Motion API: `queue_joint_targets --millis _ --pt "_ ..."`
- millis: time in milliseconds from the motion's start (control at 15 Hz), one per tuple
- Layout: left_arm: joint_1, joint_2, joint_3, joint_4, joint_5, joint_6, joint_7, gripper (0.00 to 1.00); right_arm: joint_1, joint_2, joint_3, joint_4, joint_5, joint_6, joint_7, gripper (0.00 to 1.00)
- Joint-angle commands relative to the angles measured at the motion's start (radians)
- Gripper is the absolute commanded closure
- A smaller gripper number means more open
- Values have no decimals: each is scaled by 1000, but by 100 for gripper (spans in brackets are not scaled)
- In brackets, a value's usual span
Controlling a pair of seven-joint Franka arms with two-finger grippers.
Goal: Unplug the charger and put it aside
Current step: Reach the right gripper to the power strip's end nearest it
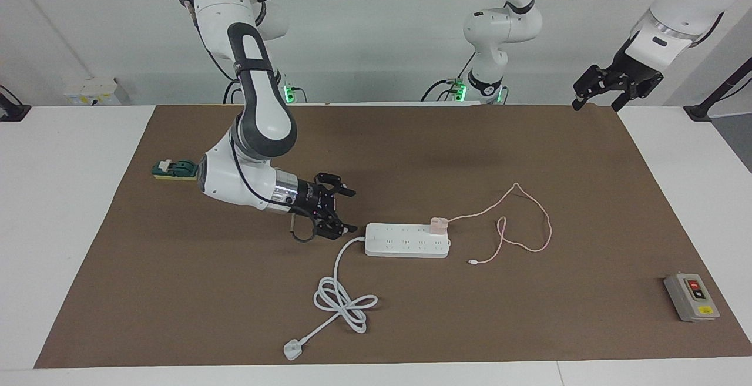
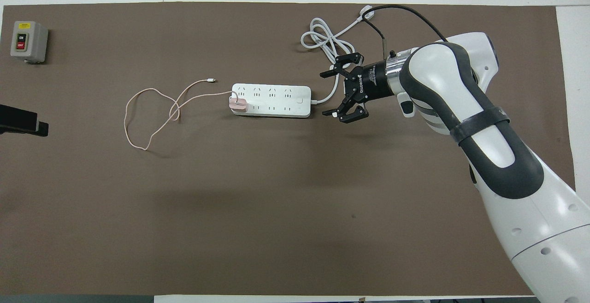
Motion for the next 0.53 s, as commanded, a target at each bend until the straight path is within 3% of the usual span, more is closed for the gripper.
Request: queue_joint_targets --millis 0,133,333,467 --pt "38 -84 -2 -155 -74 93 -15 0 0 55 1 59 42 0 6 0" --pt "35 -88 -3 -160 -74 101 -32 0 17 75 1 59 47 0 -7 0" --pt "27 -86 -6 -154 -59 94 -46 0 23 193 2 172 94 -14 -14 0" --pt "27 -87 -12 -151 21 81 -41 0 28 225 16 188 114 -11 -27 0"
